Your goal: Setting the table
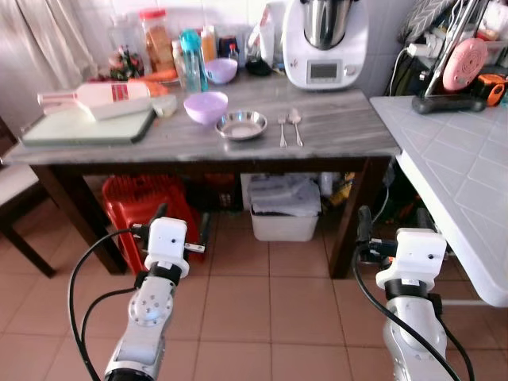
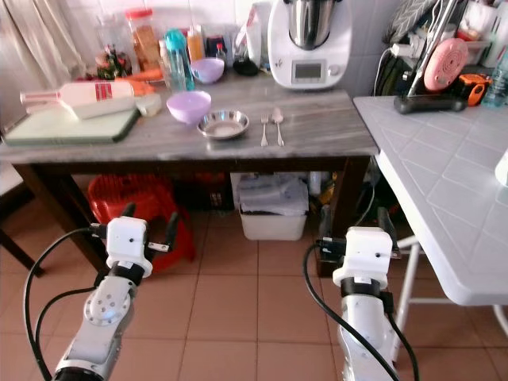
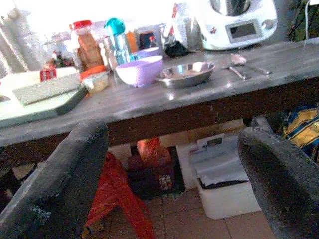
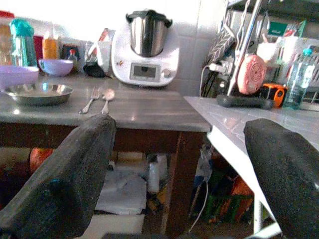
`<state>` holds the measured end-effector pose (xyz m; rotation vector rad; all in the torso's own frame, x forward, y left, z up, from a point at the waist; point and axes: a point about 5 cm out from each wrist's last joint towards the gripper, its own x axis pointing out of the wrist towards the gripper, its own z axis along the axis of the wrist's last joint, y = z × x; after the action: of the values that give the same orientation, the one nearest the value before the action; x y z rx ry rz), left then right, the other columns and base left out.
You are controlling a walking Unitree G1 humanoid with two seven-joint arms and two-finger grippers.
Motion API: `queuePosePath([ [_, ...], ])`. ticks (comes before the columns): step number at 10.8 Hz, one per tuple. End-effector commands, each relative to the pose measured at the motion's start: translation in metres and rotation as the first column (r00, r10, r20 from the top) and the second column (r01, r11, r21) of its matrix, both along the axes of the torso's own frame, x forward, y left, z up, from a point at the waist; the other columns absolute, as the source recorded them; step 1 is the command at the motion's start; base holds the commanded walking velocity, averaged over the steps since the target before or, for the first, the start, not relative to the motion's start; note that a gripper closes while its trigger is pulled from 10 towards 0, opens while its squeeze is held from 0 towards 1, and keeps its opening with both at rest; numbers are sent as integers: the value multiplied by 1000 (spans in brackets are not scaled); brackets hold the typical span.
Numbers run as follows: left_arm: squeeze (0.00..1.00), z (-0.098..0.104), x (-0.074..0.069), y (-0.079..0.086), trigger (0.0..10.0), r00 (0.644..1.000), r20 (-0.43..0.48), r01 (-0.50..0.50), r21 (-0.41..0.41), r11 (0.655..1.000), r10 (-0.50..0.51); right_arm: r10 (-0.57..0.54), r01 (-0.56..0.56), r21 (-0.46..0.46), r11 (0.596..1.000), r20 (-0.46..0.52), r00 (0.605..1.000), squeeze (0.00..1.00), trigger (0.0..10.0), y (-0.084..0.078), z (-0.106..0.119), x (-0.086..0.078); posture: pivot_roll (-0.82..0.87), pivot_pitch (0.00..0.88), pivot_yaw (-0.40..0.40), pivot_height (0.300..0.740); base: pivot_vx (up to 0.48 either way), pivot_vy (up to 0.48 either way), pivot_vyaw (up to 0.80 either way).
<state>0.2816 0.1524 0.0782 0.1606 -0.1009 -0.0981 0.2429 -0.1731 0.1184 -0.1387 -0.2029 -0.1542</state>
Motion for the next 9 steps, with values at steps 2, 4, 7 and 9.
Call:
queuePosePath([
  [2,0,0,1,3,10000,1000,-5,6,7,1000,-6,18,-18,11,1000,-1,1000,0,10000,4,2,2,-36,0,40,740,0,-291,0],
  [4,0,0,2,2,10000,1000,-3,7,1,1000,-7,21,-21,12,1000,-3,1000,0,10000,3,2,4,-35,0,41,740,0,-360,0],
  [7,0,1,3,3,10000,1000,-6,13,0,1000,-13,19,-19,19,1000,-2,1000,0,10000,5,2,4,-37,0,45,740,0,-374,0],
  [9,0,2,5,2,10000,1000,-5,13,-2,1000,-13,17,-17,24,1000,-2,1000,0,10000,4,2,5,-36,0,45,740,0,-375,0],
])
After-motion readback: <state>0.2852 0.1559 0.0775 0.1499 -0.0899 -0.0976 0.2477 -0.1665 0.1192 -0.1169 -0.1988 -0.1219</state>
